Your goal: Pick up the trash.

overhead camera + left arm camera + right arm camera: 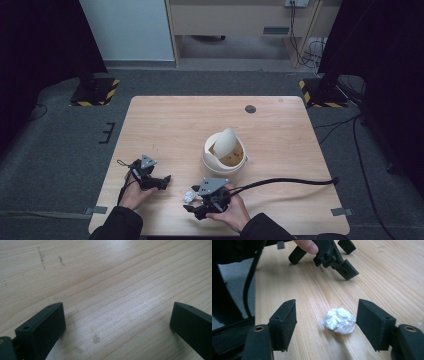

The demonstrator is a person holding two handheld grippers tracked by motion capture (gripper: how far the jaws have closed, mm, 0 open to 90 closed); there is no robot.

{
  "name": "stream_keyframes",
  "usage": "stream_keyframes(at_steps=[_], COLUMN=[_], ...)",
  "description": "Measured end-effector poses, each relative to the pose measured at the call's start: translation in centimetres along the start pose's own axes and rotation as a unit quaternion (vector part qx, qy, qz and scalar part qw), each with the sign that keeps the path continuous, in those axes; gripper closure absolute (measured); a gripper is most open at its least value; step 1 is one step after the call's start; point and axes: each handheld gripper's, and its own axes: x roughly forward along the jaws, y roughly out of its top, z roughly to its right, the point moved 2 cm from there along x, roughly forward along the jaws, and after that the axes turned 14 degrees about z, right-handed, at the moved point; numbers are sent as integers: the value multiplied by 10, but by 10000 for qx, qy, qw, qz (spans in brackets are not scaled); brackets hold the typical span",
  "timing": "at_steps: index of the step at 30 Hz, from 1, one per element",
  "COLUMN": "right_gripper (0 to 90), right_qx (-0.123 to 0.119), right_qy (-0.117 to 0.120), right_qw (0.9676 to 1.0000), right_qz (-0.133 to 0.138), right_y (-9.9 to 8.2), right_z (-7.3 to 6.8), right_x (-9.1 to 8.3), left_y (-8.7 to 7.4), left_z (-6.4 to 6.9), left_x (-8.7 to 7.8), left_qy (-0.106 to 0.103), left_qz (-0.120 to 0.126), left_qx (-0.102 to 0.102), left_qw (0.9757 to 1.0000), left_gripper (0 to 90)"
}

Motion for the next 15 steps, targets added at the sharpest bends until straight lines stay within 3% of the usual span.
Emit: stream_keyframes(at_steps=[7, 15], right_gripper=[350, 364], right_qx=[41, 40], right_qy=[-364, -435], right_qw=[9993, 9985], right_qz=[-70, -331], right_y=[-8, -18], right_z=[-2, 0], right_x=[9, 15], left_y=[0, 0], left_z=[0, 0], left_x=[0, 0], left_qy=[-2, -1], left_qz=[-3, -3], left_qx=[4, 3], left_qw=[10000, 10000], left_gripper=[0, 0])
